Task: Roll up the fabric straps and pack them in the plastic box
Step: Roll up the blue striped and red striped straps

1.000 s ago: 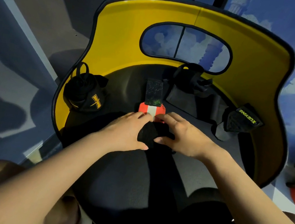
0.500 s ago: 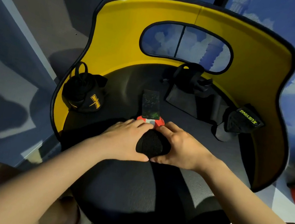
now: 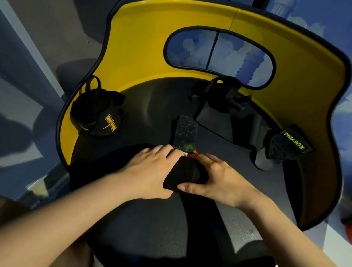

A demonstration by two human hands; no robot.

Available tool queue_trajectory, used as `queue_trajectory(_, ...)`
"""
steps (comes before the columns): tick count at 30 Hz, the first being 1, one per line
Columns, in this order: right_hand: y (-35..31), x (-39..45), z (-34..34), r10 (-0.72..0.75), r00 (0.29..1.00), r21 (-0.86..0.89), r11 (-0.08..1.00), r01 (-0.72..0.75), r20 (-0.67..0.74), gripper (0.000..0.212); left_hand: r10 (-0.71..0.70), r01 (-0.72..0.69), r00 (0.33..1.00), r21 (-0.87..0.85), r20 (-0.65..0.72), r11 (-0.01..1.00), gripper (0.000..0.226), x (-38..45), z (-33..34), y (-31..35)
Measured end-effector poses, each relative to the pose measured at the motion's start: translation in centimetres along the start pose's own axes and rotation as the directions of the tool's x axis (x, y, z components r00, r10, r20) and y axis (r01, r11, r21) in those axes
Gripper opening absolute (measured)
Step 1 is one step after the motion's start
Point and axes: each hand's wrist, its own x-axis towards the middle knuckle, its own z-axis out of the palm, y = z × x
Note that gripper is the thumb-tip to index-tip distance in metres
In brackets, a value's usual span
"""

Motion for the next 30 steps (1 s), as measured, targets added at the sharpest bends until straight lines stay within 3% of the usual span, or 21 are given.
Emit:
queue_trajectory(3,0.4,-0.7,0.8,-0.139,0.979,-0.179,0.978,0.112,-0.150,0.081,-0.019,0.022,0.997,-0.032,0.074,0.999,0.081,0.7,-0.4,-0.5)
queue_trajectory(6,1.4,-0.9,1.7,-0.289,0.942,-0.358,0.909,0.215,-0.168,0.087,-0.034,0.056,0.986,-0.129,0.166,0.990,0.082,1.2,-0.9,-1.0)
queue_trajectory(12,1.7,0.4,0.7,-0.220,0.967,-0.050,0.975,0.215,-0.130,0.083,-0.057,0.139,0.967,-0.323,0.249,0.936,0.088,1.7,-1.1,-1.4)
queue_trajectory(21,1.7,0.6,-0.5,-0.069,0.997,0.243,0.968,0.056,0.045,0.060,0.027,-0.023,0.994,0.041,-0.101,0.999,0.082,-0.5,0.4,0.3)
queue_trajectory(26,1.6,0.2,-0.6,-0.051,0.990,0.316,0.949,0.007,0.131,0.052,0.045,-0.045,0.996,0.004,-0.074,0.999,0.078,-0.9,0.5,0.3)
queue_trajectory(30,1.6,0.3,0.0,-0.032,0.998,0.304,0.953,0.016,0.049,0.066,0.038,-0.036,0.999,-0.061,0.038,0.997,0.078,0.2,-0.7,-0.6)
